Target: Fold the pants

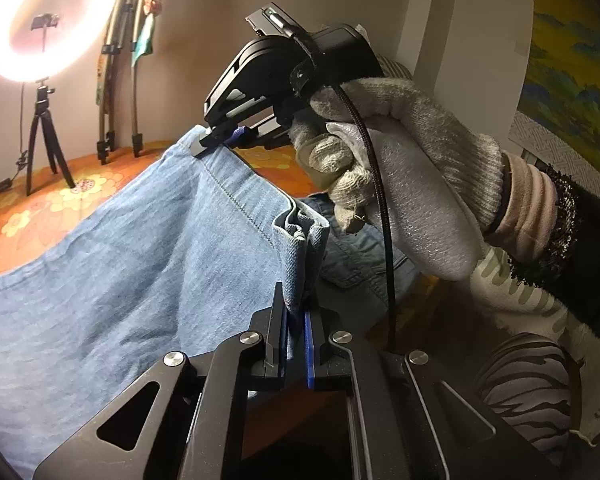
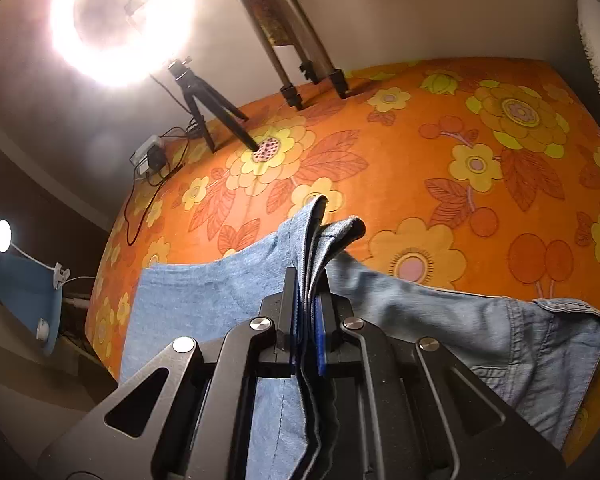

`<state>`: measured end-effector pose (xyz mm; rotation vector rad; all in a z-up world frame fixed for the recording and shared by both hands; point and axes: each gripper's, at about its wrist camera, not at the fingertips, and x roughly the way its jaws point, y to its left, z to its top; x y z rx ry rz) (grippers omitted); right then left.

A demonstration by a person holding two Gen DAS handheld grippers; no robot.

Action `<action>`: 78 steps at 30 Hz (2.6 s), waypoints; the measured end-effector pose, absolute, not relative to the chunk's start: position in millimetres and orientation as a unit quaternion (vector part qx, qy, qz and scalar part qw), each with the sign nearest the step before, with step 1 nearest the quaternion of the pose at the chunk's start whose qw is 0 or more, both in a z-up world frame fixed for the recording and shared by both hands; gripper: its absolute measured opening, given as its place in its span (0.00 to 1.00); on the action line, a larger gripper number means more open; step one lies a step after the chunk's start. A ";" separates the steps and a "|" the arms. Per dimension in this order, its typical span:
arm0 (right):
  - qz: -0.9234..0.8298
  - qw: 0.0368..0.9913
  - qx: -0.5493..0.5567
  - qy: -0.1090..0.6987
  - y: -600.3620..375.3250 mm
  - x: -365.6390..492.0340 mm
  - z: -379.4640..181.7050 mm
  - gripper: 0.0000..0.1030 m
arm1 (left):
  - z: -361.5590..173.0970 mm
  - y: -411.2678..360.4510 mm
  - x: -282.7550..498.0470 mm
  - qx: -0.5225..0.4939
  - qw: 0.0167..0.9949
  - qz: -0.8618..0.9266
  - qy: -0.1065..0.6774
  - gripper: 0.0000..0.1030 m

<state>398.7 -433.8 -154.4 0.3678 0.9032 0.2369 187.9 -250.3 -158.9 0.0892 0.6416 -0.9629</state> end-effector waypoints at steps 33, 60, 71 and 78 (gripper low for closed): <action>0.042 0.881 0.202 0.427 -554.3 360.3 -168.2 0.07 | -165.7 -338.4 192.7 0.071 0.781 -0.539 0.306 0.05; -0.014 0.866 0.194 0.460 -586.4 362.2 -214.3 0.21 | -169.1 -352.2 188.2 0.105 0.747 -0.556 0.348 0.05; -0.034 0.882 0.207 0.422 -601.4 324.6 -176.4 0.26 | -160.3 -325.0 175.3 0.091 0.770 -0.530 0.343 0.22; -0.006 0.896 0.198 0.397 -573.9 299.5 -147.7 0.26 | -137.0 -273.7 178.8 0.075 0.803 -0.493 0.327 0.22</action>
